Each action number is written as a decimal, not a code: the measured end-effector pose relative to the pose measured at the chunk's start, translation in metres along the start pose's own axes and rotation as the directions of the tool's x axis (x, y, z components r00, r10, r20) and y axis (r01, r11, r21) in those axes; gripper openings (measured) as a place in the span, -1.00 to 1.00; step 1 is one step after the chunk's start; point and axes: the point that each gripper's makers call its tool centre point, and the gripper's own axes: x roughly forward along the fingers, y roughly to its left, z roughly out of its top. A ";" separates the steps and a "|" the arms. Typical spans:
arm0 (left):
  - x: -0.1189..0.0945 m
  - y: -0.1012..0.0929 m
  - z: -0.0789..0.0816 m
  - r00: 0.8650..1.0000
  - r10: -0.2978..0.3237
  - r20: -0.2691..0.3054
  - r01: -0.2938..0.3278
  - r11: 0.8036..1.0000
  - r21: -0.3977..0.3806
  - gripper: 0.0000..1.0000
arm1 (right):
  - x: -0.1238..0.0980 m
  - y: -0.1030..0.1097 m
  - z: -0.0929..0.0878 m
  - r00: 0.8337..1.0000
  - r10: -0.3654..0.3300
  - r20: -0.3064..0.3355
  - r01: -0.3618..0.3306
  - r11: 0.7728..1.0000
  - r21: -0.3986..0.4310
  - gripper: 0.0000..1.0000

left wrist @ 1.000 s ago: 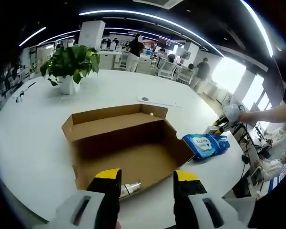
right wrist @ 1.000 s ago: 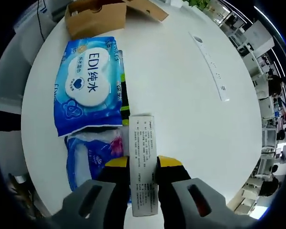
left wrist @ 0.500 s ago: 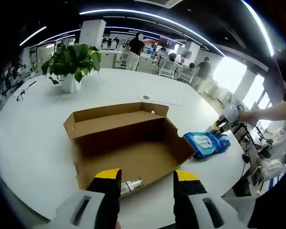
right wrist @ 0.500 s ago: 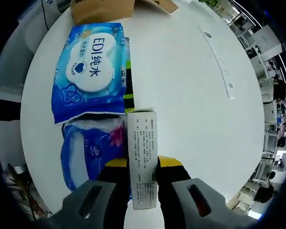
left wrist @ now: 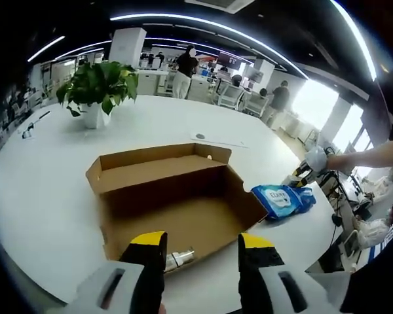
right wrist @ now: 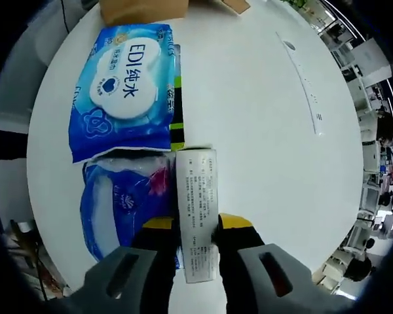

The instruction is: Operate the shoe box by opening the lid, removing the specified soft item, and placing it in the target area until the item is outside and the box remains undamaged.

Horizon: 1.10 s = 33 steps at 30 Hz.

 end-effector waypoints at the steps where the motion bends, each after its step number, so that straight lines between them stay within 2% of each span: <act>1: 0.000 0.000 -0.001 1.000 -0.003 -0.002 0.003 1.000 0.000 -0.12 | -0.002 0.000 0.000 1.000 -0.003 0.003 0.003 1.000 0.002 -0.55; 11: -0.001 0.001 -0.001 1.000 -0.013 0.007 0.013 1.000 -0.003 -0.12 | -0.021 0.002 -0.001 1.000 -0.026 0.012 0.025 0.998 0.054 -0.54; 17: -0.002 0.001 -0.003 1.000 -0.025 0.013 0.025 1.000 -0.011 -0.12 | -0.033 -0.001 -0.006 0.999 -0.050 0.020 0.047 0.993 0.107 -0.59; 22: -0.002 0.000 -0.003 0.999 -0.040 0.021 0.040 0.999 -0.014 -0.12 | -0.034 -0.005 -0.016 0.998 -0.069 0.010 0.067 0.991 0.114 -0.58; 29: -0.004 -0.002 -0.002 0.998 -0.058 0.035 0.059 0.998 -0.017 -0.12 | -0.055 -0.006 -0.008 0.994 -0.108 0.035 0.099 0.977 0.188 -0.55; 33: -0.007 -0.002 -0.002 0.997 -0.069 0.041 0.069 0.997 -0.014 -0.12 | -0.067 -0.008 -0.001 0.988 -0.138 0.071 0.114 0.955 0.275 -0.55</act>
